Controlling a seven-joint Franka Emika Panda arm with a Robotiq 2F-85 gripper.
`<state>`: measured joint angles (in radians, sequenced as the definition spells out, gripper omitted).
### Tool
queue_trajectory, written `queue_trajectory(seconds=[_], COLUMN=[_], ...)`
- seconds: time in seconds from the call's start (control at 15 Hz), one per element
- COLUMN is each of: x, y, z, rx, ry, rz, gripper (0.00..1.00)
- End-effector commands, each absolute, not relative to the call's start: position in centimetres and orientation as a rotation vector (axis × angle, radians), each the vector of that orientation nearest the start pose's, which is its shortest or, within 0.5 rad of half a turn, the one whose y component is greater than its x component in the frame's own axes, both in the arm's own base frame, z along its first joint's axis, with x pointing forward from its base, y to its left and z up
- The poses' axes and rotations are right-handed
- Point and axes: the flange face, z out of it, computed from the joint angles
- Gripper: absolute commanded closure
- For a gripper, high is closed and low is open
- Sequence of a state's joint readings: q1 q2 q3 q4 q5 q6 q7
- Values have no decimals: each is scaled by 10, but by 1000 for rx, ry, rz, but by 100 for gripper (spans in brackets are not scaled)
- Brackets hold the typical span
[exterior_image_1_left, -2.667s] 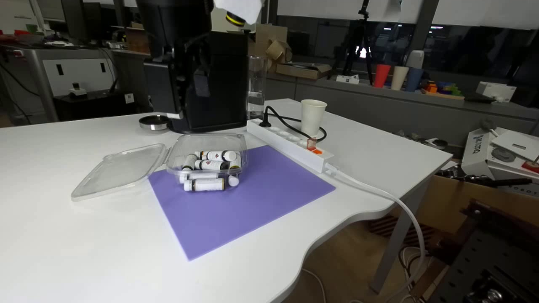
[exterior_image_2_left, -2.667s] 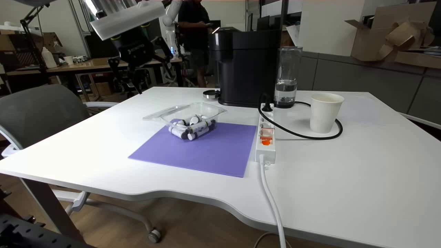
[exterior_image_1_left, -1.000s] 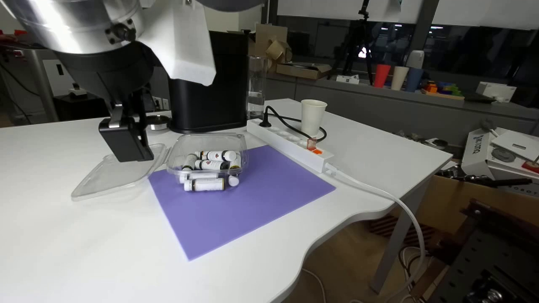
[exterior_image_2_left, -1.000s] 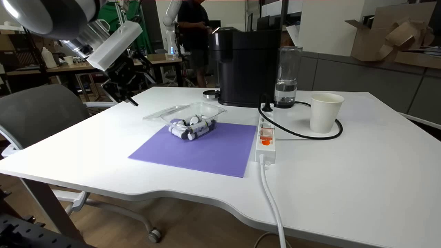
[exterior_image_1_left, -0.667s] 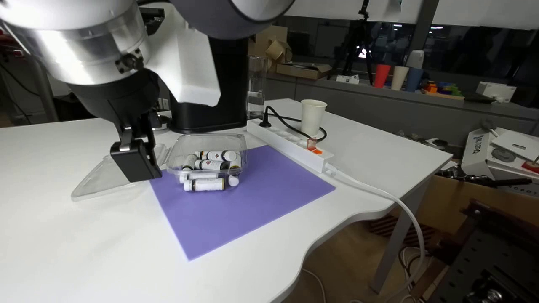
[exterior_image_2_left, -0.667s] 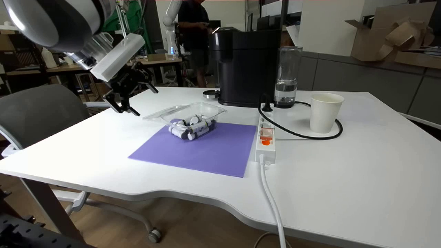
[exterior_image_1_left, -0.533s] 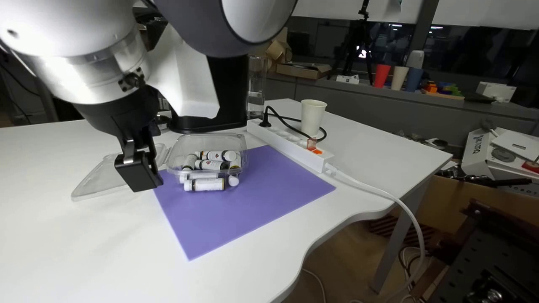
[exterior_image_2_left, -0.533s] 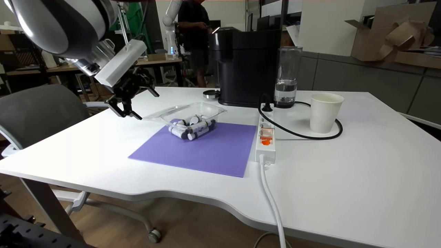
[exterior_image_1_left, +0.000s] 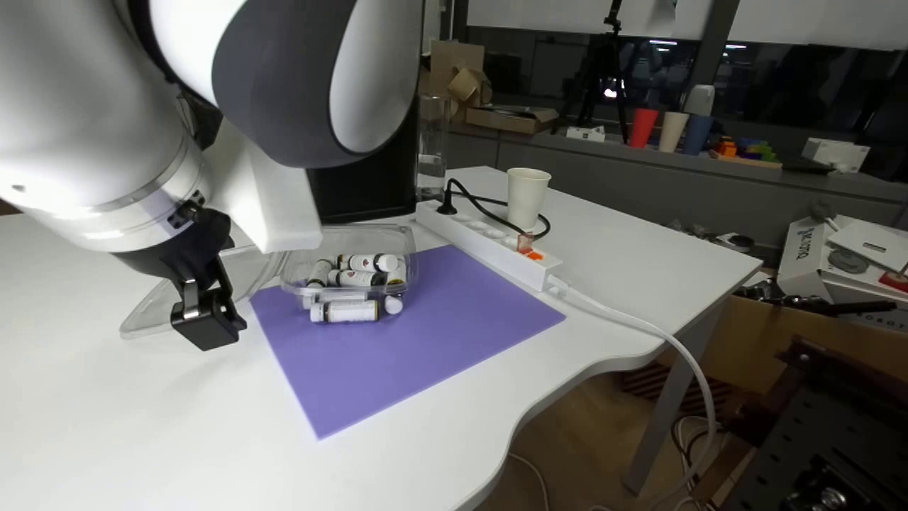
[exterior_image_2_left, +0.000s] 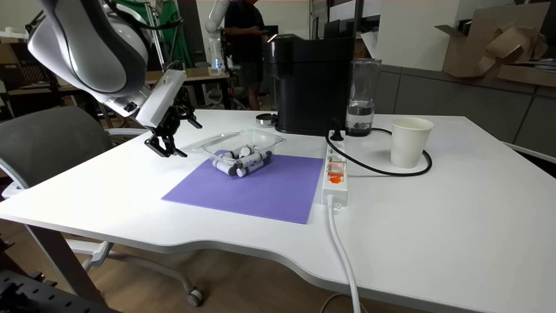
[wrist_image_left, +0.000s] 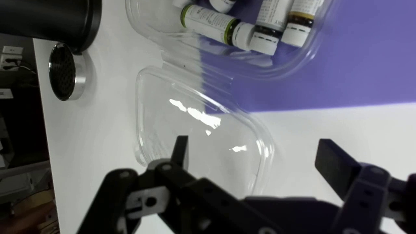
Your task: Close the lid of the container
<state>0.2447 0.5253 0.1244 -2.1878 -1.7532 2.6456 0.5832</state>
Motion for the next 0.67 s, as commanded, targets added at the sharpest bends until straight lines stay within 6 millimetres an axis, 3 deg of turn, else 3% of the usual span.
queue_trajectory(seconds=[0.0,0.2,0.6], x=[483,488,493], y=[222,226,237], z=[112,102,102], rx=[1901,1855,1768], ry=[1583,1568,1507], rz=[422,432,520], gripper=[0,0,0])
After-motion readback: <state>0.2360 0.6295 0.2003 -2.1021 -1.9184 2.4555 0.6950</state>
